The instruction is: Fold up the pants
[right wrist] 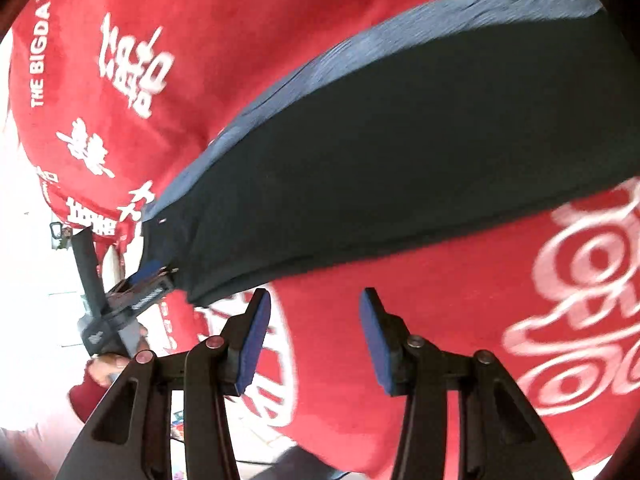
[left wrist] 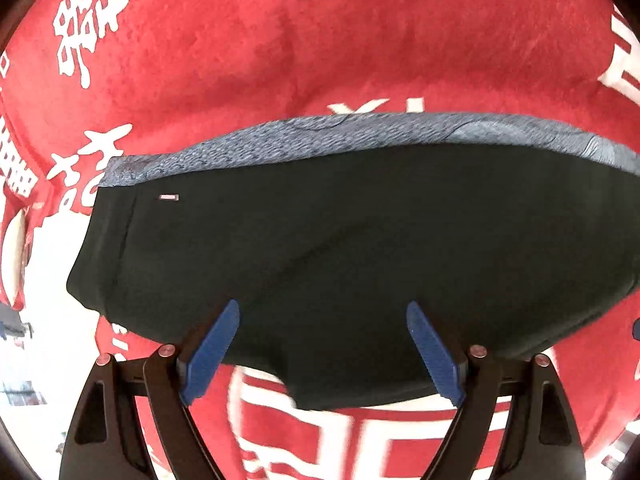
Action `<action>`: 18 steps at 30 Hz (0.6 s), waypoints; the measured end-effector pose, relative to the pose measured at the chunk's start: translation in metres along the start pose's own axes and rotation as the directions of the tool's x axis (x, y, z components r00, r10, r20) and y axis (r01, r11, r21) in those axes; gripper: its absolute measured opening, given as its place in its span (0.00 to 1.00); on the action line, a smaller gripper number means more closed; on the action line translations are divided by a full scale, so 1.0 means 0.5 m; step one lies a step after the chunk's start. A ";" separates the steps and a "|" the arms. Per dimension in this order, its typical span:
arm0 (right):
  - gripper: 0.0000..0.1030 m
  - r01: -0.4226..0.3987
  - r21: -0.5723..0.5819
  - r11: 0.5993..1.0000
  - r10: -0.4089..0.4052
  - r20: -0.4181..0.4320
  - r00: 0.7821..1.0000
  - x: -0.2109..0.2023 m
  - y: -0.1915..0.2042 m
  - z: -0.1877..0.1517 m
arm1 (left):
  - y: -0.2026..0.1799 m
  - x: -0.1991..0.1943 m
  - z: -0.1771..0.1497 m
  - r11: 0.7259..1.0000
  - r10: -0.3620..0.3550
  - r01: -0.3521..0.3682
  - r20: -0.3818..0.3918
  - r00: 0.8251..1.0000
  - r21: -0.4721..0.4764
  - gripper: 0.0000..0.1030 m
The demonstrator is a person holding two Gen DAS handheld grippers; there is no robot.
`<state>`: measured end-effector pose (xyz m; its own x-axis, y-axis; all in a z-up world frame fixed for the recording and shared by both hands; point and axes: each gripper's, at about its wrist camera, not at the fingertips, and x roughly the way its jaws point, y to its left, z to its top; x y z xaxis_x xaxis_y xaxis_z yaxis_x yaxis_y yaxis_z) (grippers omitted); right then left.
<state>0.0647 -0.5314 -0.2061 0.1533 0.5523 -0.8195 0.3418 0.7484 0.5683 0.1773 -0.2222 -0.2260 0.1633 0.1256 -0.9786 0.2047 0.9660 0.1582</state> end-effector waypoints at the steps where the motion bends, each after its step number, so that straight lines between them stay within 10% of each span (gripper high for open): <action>1: 0.49 -0.008 0.000 1.000 0.008 0.004 1.000 0.017 0.019 -0.008 | 0.005 0.000 -0.003 1.000 0.009 -0.009 0.000 1.000 0.015 0.85; 8: 0.49 -0.060 0.023 0.998 0.060 -0.001 0.998 0.117 0.139 -0.048 | 0.048 0.040 -0.059 0.989 -0.091 0.087 0.028 0.995 0.121 0.85; 18: 0.49 -0.098 0.026 0.995 0.098 -0.006 0.995 0.198 0.207 -0.077 | 0.228 0.029 -0.017 0.991 -0.123 0.127 0.080 0.989 -0.044 0.85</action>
<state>0.0796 -0.3850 -0.2258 0.1806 0.6254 -0.7591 0.3495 0.6806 0.6439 0.1947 -0.1083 -0.2230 0.2135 -0.0127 -0.9769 0.1813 0.9831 0.0269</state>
